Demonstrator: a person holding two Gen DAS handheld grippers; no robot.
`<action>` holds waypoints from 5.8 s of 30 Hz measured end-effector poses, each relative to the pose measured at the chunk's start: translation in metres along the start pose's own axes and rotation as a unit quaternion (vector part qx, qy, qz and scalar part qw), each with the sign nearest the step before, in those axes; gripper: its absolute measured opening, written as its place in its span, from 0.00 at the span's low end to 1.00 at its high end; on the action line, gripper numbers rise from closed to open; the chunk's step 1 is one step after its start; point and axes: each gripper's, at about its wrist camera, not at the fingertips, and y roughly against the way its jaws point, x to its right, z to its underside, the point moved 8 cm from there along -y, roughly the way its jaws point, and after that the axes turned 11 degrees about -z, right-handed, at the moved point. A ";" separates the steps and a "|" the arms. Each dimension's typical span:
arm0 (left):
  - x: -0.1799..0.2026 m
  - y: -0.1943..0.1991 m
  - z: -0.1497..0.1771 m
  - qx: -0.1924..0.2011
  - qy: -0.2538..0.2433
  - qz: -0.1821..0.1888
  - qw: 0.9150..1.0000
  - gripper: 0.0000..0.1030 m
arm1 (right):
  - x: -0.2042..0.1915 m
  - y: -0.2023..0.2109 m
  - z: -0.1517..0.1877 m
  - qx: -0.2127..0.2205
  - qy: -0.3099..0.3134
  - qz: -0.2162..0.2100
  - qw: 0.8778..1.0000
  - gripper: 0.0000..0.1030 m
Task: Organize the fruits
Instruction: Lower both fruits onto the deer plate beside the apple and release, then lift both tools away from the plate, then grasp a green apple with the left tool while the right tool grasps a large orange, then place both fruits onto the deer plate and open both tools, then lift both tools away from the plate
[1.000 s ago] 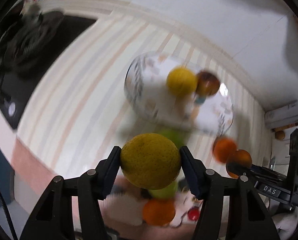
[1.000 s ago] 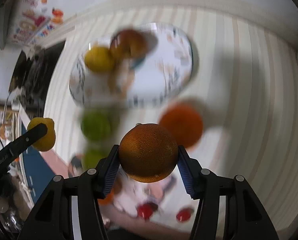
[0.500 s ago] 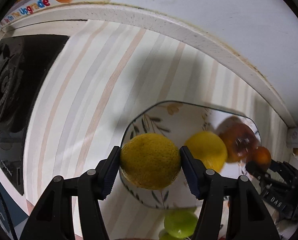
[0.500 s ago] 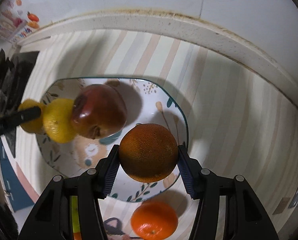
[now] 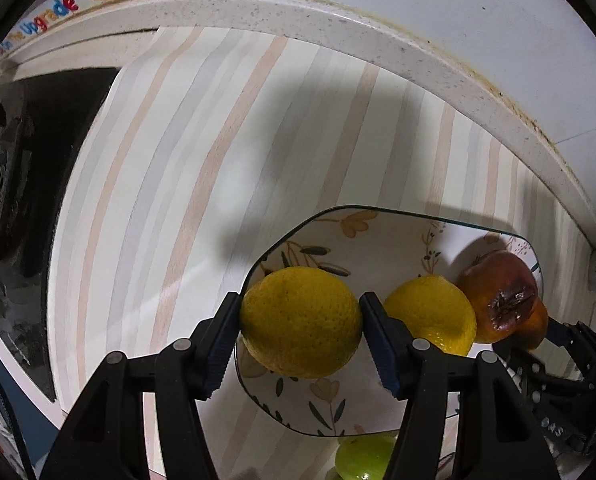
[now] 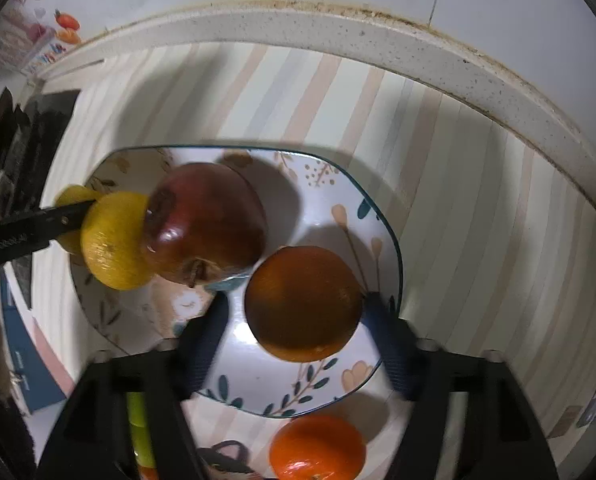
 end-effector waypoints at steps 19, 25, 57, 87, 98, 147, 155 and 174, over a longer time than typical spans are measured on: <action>-0.016 0.068 0.046 0.098 0.015 -0.062 0.993 0.87 | 0.002 0.055 0.062 0.036 0.007 0.047 0.998 0.92; -0.007 0.097 0.084 0.128 0.026 -0.062 0.989 0.87 | -0.015 0.087 0.089 0.062 0.030 0.049 0.996 0.92; 0.020 0.253 0.214 0.251 0.048 -0.014 0.967 0.87 | -0.083 0.264 0.193 0.176 0.105 -0.017 0.979 0.92; 0.049 0.009 0.140 0.009 0.042 0.004 0.999 0.99 | 0.031 0.028 0.128 0.022 -0.074 -0.017 0.997 0.89; 0.080 -0.007 0.140 -0.004 0.008 0.019 1.000 0.65 | 0.028 0.006 0.119 0.011 -0.074 -0.010 0.997 0.80; -0.007 0.025 0.043 -0.015 0.092 0.081 0.992 0.56 | -0.120 -0.044 0.029 0.037 -0.004 -0.120 0.992 0.65; -0.002 0.013 0.049 -0.045 0.097 0.093 0.990 0.56 | -0.113 -0.045 0.032 0.028 -0.017 -0.141 0.989 0.76; -0.019 0.108 0.081 0.111 0.067 -0.034 0.991 0.88 | -0.065 0.064 0.072 0.083 0.013 0.011 0.996 0.91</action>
